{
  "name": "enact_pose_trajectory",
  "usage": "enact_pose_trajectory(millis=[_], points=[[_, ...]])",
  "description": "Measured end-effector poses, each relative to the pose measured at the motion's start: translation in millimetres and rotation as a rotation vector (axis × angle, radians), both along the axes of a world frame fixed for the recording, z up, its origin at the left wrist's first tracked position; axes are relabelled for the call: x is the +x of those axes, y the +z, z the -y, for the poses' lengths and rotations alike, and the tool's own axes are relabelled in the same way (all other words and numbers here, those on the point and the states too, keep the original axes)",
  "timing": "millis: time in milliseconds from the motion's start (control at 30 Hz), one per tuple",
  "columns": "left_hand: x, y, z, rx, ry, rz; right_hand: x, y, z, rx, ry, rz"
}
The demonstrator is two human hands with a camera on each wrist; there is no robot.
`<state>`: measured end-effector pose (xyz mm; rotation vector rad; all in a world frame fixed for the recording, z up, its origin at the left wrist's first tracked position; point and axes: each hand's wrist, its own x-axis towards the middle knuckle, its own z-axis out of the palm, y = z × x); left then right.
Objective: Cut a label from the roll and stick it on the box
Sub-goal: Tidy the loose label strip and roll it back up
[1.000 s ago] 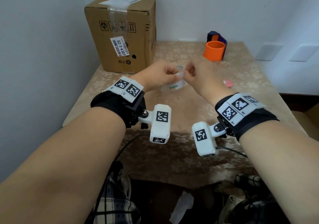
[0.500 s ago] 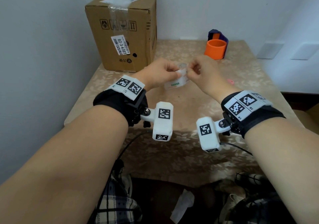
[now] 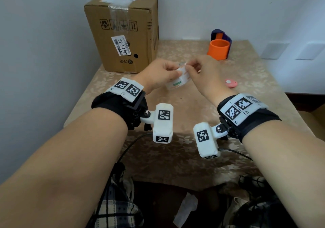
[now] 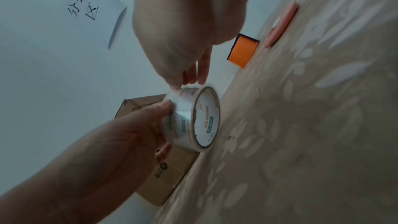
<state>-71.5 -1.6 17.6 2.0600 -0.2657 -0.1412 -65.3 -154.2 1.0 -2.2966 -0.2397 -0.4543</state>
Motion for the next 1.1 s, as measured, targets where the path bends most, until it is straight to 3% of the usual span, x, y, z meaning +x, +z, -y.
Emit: enact_pose_trajectory(millis=[100,233,467,600,767,867,1100], points=[[0.9,0.9,-1.0,0.043,0.005,0.038,1.1,0.1,1.4,-0.039,0.025,0.001],[4.4,2.9,-3.1,0.305,0.07,0.152,3.3,3.9,6.1,-0.092,0.08,-0.021],[6.0,3.2,2.9,0.571,0.152,0.301,-7.1,20.5,7.0,-0.08,0.17,-0.19],[7.0,0.7,2.0,0.533,0.161,0.285,-8.2,20.7,9.7,0.104,0.16,-0.305],[2.3,-1.6,-4.3,0.439,0.013,0.226,-5.3,22.6,16.4,0.114,0.071,-0.233],[2.1,3.2,-3.8,0.461,0.039,0.245,-2.3,22.5,18.0,0.165,0.019,-0.189],[5.1,7.6,8.6,0.736,0.122,0.296,-5.1,32.2,12.8,-0.043,0.069,-0.13]])
